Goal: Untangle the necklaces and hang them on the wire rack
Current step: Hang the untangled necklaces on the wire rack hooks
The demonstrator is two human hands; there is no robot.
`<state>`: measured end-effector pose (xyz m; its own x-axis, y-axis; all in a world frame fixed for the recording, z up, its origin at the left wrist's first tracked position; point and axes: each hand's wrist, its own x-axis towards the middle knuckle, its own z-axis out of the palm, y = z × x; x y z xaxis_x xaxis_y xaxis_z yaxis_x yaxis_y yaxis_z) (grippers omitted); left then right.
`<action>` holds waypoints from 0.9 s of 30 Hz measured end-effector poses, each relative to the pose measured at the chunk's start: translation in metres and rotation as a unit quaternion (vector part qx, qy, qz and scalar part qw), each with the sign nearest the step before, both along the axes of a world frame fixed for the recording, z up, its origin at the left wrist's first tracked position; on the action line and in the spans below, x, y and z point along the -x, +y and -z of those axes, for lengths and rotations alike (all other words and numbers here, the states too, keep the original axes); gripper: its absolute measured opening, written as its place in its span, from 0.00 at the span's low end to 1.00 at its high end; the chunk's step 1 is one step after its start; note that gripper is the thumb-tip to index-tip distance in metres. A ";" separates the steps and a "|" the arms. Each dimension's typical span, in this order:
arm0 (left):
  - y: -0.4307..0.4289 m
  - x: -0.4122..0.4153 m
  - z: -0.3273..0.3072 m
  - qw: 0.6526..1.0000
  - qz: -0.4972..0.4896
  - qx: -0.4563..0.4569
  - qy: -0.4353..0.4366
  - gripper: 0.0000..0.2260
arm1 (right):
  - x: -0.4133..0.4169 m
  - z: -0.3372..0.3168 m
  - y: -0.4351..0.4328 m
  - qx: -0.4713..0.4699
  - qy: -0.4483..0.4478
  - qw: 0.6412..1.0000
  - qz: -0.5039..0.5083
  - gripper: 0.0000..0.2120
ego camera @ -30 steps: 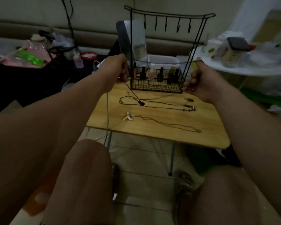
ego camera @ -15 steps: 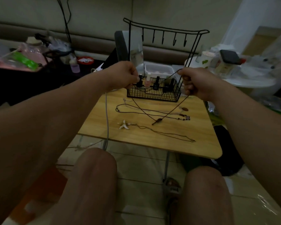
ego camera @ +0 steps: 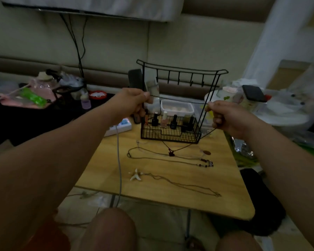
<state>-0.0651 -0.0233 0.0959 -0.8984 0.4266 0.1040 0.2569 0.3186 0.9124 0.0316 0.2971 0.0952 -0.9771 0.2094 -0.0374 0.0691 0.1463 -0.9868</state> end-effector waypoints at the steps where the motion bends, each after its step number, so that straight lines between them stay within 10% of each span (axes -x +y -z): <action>1: 0.002 0.005 -0.004 1.000 -0.008 -0.006 0.009 0.12 | 0.007 -0.001 0.004 -0.004 0.010 1.000 0.007 0.10; 27: 0.047 0.074 0.007 0.972 -0.129 0.069 0.184 0.12 | 0.090 0.003 0.008 -0.155 0.114 0.958 0.214 0.08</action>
<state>-0.1387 0.0235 0.0888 -0.8896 0.2252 0.3973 0.4541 0.5279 0.7177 -0.0580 0.3052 0.0922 -0.7745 0.5590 0.2960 -0.0238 0.4419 -0.8968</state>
